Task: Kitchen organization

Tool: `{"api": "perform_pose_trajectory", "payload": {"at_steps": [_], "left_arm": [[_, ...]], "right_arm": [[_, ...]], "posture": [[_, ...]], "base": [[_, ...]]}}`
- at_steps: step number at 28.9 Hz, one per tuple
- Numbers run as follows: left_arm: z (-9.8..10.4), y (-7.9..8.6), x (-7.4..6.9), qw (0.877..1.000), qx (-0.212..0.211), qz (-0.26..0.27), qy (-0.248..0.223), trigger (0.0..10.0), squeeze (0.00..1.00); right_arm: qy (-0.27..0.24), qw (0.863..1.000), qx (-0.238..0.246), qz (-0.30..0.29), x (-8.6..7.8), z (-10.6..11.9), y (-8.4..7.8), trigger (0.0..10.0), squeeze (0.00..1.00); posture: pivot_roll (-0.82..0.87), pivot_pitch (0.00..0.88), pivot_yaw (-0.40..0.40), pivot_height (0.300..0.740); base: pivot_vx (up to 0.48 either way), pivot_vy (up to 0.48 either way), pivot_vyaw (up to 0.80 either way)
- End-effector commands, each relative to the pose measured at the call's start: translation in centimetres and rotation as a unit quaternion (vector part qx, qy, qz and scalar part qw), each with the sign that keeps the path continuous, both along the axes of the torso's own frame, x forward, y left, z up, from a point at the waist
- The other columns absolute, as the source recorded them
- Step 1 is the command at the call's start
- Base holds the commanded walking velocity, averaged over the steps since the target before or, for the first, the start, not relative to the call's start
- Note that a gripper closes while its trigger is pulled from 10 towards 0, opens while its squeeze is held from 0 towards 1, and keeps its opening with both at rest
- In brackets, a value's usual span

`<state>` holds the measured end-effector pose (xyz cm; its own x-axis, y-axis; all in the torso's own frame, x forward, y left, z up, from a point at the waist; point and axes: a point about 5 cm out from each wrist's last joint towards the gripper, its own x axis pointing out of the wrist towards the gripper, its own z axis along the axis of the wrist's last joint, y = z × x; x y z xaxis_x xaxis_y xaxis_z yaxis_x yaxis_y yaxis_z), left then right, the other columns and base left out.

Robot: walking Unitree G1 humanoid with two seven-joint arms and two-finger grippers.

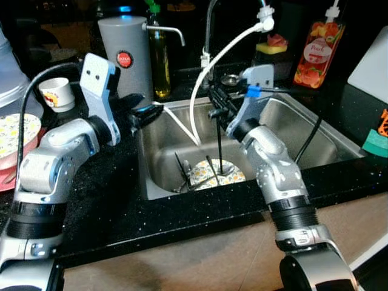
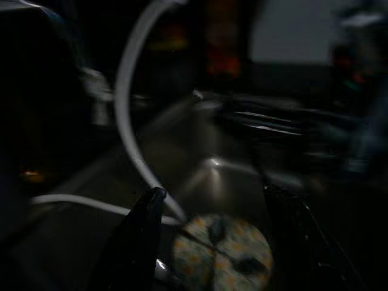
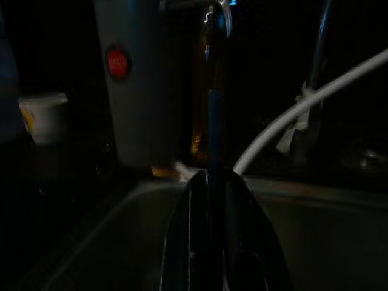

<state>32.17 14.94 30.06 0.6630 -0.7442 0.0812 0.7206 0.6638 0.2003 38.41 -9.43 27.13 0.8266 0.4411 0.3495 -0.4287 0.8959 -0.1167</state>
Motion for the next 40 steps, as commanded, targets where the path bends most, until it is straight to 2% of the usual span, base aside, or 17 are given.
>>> {"api": "perform_pose_trajectory", "payload": {"at_steps": [1,12,13,14,15,16,17,19,20,24,31,35,37,40], "left_arm": [[-0.7,0.2,-0.3,0.999,0.027,-0.008,0.017,10.0,0.0],[-2.2,1.0,-0.9,0.997,0.075,-0.005,0.035,10.0,0.0],[-2.3,1.1,-1.0,0.996,0.079,-0.007,0.039,10.0,0.0],[-2.4,1.1,-1.1,0.996,0.082,-0.009,0.042,10.0,0.0],[-2.6,1.1,-1.2,0.995,0.085,-0.012,0.047,10.0,0.0],[-2.7,1.1,-1.2,0.995,0.088,-0.014,0.05,10.0,0.0],[-2.9,1.0,-1.3,0.994,0.09,-0.019,0.054,10.0,0.0],[-3.0,1.0,-1.4,0.994,0.091,-0.022,0.056,10.0,0.0],[-3.1,0.9,-1.6,0.993,0.096,-0.029,0.059,10.0,0.0],[-3.7,0.8,-1.8,0.99,0.126,-0.033,0.062,10.0,0.0],[-4.7,0.9,-1.9,0.982,0.169,-0.033,0.073,10.0,0.0],[-4.8,0.9,-2.0,0.982,0.172,-0.035,0.075,10.0,0.0],[-5.2,1.1,-1.9,0.977,0.195,-0.031,0.078,10.0,0.0],[-5.3,1.1,-2.0,0.976,0.2,-0.033,0.08,10.0,0.0]], "right_arm": [[-0.014,1.0,-0.027,0.002,0.2,-0.4,0.8,0.0,0.0],[-0.016,0.993,-0.118,0.013,1.2,-2.8,2.1,0.4,0.0],[-0.008,0.992,-0.121,0.02,1.2,-3.1,2.2,1.9,0.0],[-0.002,0.992,-0.121,0.025,1.2,-3.3,2.3,1.9,0.0],[0.019,0.991,-0.131,0.036,1.3,-3.8,2.5,4.4,0.0],[0.033,0.989,-0.138,0.044,1.3,-4.2,2.6,4.4,0.0],[0.04,0.986,-0.152,0.051,1.3,-4.6,2.8,8.4,0.0],[0.042,0.984,-0.162,0.055,1.3,-4.9,2.8,8.4,0.0],[0.047,0.982,-0.174,0.062,1.3,-5.3,2.9,10.0,0.0],[0.069,0.972,-0.209,0.082,1.2,-6.7,3.1,10.0,0.0],[0.114,0.965,-0.218,0.091,1.1,-8.1,2.6,10.0,0.0],[0.12,0.961,-0.229,0.097,1.1,-8.4,2.6,10.0,0.0],[0.132,0.957,-0.234,0.106,1.0,-8.9,2.6,10.0,0.0],[0.137,0.956,-0.237,0.109,1.0,-9.1,2.6,10.0,0.0]], "posture": [[0.01,0.063,0.029,0.74],[0.02,0.049,0.008,0.74],[0.02,0.047,0.006,0.74],[0.02,0.044,0.004,0.74],[0.02,0.044,0.004,0.74],[0.02,0.044,0.004,0.74],[0.02,0.044,0.004,0.74],[0.02,0.04,0.004,0.74],[0.02,0.039,0.005,0.74],[0.02,0.038,0.005,0.74],[0.01,0.038,0.007,0.74],[0.01,0.038,0.007,0.74],[0.01,0.039,0.005,0.74],[0.01,0.039,0.007,0.74]], "base": [[0.0,0.0,0.0],[0.0,0.0,0.0],[0.0,0.0,0.0],[0.0,0.0,0.0],[0.0,0.0,0.0],[0.0,0.0,0.0],[0.0,0.0,0.0],[0.0,0.0,0.0],[0.0,0.0,0.0],[0.0,0.0,0.0],[0.0,0.0,0.0],[0.0,0.0,0.0],[0.0,0.0,0.0],[0.0,0.0,0.0]]}}
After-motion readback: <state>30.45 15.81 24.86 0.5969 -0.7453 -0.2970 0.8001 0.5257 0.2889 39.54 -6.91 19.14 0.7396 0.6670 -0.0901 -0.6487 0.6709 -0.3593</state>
